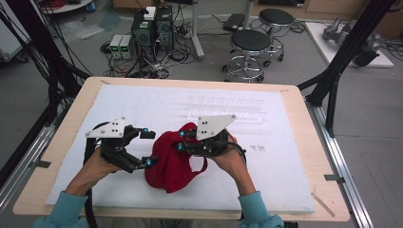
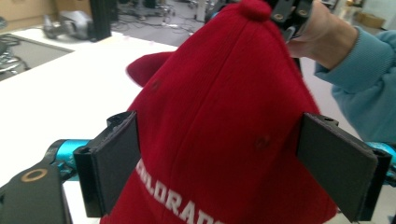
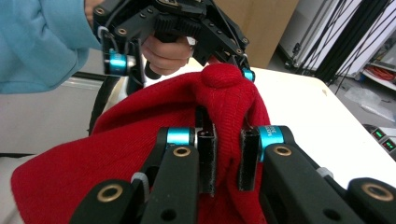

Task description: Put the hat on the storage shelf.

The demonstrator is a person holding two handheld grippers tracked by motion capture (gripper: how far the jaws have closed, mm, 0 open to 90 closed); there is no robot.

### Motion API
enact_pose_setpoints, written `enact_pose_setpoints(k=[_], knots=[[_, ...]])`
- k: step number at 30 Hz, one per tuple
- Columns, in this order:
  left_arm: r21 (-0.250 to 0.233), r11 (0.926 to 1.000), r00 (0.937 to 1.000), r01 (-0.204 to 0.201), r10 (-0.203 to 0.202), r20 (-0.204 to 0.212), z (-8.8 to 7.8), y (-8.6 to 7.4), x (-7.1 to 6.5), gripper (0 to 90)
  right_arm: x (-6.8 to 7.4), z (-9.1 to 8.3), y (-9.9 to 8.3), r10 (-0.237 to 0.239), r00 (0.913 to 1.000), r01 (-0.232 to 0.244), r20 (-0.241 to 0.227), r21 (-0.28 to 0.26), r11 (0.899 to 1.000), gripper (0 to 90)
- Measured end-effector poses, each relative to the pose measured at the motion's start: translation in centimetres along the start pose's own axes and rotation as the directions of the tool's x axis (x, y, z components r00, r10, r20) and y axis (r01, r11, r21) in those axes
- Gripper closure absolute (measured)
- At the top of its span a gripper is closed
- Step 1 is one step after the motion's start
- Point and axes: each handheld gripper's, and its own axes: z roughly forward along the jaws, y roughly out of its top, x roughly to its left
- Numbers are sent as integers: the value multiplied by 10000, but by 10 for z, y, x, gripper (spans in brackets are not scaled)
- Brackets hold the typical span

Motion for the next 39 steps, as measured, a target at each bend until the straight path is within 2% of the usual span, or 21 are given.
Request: enact_pose_setpoints(k=[1,4,12,18,22,23,24,25,29,33,35,39], knots=[[19,10000,9997,-7,7,237,3,1,-1,132,0,1,0,-32,10000,32,-62,16,10000,825],[239,9997,9988,-20,9,481,9,3,-3,130,0,3,1,-129,9998,129,-131,-31,9999,824],[655,9978,9985,-24,-12,541,19,3,-4,136,0,3,2,-111,9999,111,-102,-15,9999,824],[696,9974,9976,192,-237,649,19,2,-3,221,0,2,3,-191,9998,190,-58,-57,9998,823],[775,9961,9979,429,-465,454,18,1,-3,326,0,2,5,-285,9996,285,-31,2,9996,823],[775,9961,9979,429,-465,454,18,1,-3,379,0,2,5,-303,9995,303,-27,14,9995,823],[803,9955,9978,496,-529,397,17,1,-3,379,0,2,5,-303,9995,303,-27,14,9995,823],[859,9945,9975,598,-628,322,16,1,-2,478,-1,1,5,-279,9996,279,-3,37,9996,822],[1033,9923,9971,684,-715,267,13,1,-2,626,-1,1,5,-365,9993,365,-26,-45,9993,821],[1142,9921,9985,529,-544,93,12,1,-4,808,0,3,6,-356,9994,356,-43,68,9993,821],[1160,9916,9984,567,-572,14,12,1,-5,850,0,3,6,-349,9994,349,-55,92,9993,821],[1168,9916,9985,553,-545,-99,11,2,-6,859,0,4,6,-314,9995,314,-57,42,9995,817]])
